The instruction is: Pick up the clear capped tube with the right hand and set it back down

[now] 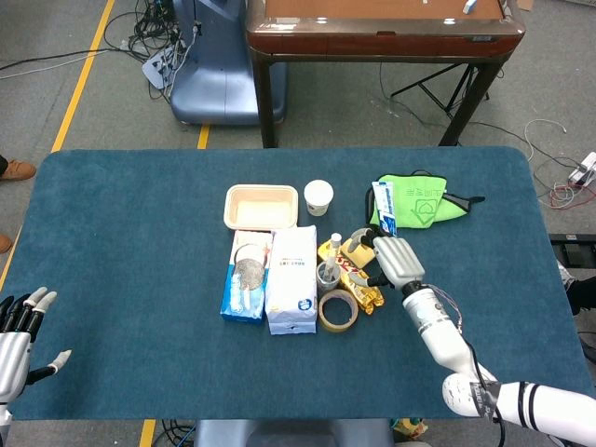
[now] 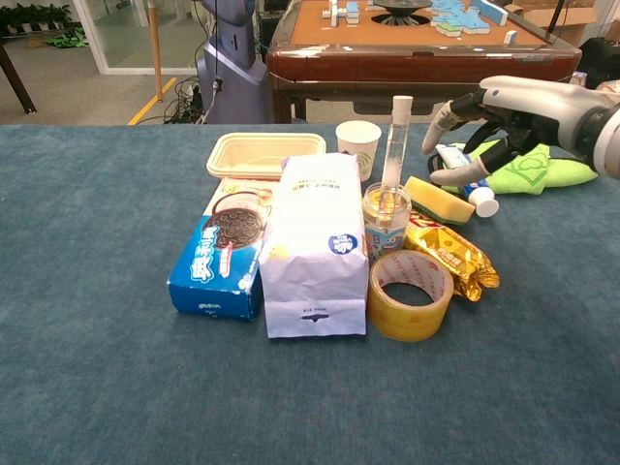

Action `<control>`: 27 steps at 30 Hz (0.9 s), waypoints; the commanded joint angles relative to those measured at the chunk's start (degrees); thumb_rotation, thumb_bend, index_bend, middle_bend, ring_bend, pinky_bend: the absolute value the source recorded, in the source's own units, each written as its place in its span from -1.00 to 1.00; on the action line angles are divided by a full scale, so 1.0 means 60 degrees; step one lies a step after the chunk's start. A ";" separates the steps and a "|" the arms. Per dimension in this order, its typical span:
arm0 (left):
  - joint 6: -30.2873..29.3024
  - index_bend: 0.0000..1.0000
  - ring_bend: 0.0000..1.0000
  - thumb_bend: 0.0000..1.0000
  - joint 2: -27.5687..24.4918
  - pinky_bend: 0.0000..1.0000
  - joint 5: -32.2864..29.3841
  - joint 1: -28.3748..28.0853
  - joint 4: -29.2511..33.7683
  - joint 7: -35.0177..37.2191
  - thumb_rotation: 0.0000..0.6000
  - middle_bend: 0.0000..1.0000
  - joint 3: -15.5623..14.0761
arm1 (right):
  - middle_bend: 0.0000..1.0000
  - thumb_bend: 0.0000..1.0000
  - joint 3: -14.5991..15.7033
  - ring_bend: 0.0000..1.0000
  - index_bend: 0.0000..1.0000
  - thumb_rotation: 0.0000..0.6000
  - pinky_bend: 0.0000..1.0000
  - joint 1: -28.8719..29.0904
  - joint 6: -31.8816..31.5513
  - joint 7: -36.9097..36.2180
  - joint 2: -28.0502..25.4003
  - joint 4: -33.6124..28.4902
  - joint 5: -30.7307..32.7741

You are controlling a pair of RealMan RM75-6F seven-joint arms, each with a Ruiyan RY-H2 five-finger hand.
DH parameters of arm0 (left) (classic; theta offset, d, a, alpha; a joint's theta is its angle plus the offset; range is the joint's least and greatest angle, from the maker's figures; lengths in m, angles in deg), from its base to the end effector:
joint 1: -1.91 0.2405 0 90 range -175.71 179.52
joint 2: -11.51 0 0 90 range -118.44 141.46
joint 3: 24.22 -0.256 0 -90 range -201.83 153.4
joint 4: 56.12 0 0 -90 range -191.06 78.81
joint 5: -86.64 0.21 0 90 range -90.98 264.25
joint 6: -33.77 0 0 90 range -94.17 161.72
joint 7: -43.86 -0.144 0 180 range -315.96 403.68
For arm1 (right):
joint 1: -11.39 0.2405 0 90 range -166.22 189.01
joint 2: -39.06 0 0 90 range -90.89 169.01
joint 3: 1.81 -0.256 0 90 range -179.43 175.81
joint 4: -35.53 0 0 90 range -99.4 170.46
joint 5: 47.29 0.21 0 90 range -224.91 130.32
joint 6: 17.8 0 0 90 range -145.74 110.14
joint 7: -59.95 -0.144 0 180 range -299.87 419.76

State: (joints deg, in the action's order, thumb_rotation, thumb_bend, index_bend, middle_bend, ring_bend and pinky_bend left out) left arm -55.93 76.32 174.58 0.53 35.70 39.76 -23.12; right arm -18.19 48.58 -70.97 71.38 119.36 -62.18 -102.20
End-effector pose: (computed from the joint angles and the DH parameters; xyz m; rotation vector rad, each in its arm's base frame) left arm -0.3152 0.1556 0.1606 -1.3735 -0.8374 -0.8561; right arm -0.1505 -0.3349 0.0281 1.6476 -1.3328 1.0532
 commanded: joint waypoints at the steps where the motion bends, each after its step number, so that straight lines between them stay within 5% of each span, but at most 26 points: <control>1: -0.0008 -0.77 -0.85 -0.62 -0.0008 -0.97 -0.0013 0.0009 0.0000 0.0001 1.00 -0.86 0.0007 | -0.49 -0.37 -0.0045 -0.75 -0.18 1.00 -0.56 0.0218 0.0149 0.0037 0.0186 0.0198 0.0182; 27: -0.0020 -0.77 -0.85 -0.62 0.0010 -0.97 -0.0072 0.0063 -0.0150 0.0130 1.00 -0.86 0.0046 | -0.49 -0.34 0.0356 -0.75 -0.12 1.00 -0.56 0.0933 0.0381 0.0005 0.0532 0.0333 0.0304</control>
State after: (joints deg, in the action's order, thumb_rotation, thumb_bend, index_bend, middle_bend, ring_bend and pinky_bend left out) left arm -56.06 76.38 174.15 0.91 34.81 40.53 -22.84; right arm -16.06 54.16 -68.67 71.43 122.55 -60.19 -100.38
